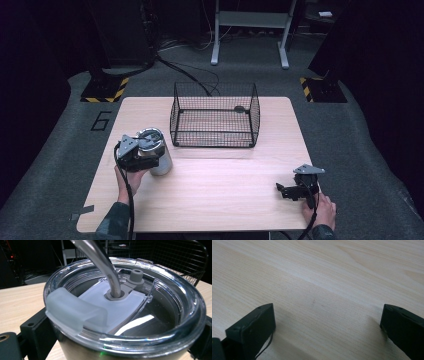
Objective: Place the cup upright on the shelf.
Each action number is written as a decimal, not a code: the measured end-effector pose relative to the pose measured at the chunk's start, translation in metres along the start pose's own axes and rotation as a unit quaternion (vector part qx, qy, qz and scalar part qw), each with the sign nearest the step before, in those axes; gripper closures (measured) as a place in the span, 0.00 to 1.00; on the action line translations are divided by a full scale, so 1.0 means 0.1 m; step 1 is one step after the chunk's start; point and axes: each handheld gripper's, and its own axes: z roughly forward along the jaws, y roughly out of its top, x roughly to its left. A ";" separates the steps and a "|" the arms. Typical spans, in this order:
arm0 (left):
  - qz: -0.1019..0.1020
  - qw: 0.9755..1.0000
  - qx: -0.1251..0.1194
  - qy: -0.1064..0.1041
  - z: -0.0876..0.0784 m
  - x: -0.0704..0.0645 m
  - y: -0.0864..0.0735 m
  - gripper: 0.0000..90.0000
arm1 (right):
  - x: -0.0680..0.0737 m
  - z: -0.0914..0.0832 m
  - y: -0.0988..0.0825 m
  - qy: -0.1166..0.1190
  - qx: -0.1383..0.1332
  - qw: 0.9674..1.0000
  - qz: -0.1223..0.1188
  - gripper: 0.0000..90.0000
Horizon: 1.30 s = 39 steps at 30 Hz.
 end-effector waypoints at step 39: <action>0.033 0.995 -0.010 -0.098 -0.01 -0.28 0.69 0.04 | 0.00 0.00 0.00 0.000 0.000 1.000 0.000 0.00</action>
